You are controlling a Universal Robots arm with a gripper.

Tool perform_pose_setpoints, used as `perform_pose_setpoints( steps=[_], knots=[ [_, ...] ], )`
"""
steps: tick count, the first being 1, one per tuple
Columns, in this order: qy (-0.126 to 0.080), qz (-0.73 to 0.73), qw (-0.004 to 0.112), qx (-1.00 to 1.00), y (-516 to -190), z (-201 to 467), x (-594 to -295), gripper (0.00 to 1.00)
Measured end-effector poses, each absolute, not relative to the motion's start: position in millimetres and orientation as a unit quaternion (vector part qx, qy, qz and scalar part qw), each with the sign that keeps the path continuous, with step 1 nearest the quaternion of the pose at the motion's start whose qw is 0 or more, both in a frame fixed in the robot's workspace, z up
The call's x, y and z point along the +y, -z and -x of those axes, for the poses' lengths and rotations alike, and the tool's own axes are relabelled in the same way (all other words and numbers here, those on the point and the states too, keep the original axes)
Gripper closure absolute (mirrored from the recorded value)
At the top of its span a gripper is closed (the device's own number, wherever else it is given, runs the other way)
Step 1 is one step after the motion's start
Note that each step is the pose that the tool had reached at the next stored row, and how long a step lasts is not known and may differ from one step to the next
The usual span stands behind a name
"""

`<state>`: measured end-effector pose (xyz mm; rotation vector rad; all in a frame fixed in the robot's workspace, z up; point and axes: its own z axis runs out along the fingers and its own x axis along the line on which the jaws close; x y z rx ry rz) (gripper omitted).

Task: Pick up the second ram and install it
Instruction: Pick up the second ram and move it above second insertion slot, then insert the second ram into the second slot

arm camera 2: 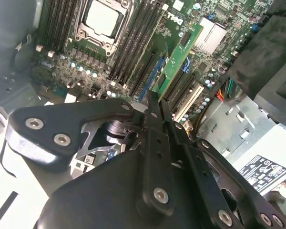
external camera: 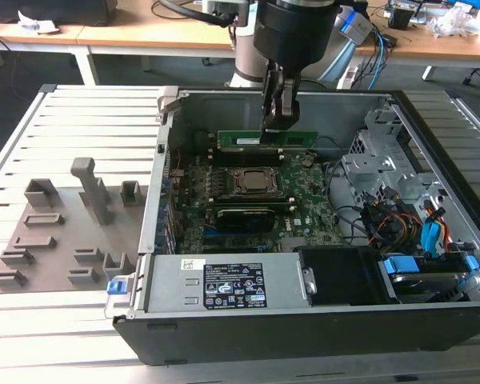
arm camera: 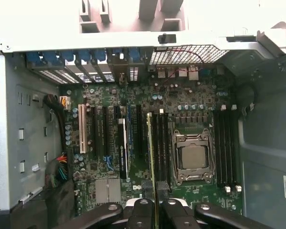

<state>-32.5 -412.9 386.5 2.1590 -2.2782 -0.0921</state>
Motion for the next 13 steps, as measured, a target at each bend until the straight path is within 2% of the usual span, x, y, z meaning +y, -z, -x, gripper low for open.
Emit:
perform_pose_setpoints(
  steps=[7, 13],
  knots=[
    [0.029, -0.688, 0.001, -0.726, -384, 32, -413, 0.86],
    [0.029, -0.688, 0.001, -0.726, -364, 32, -412, 0.86]
  ],
)
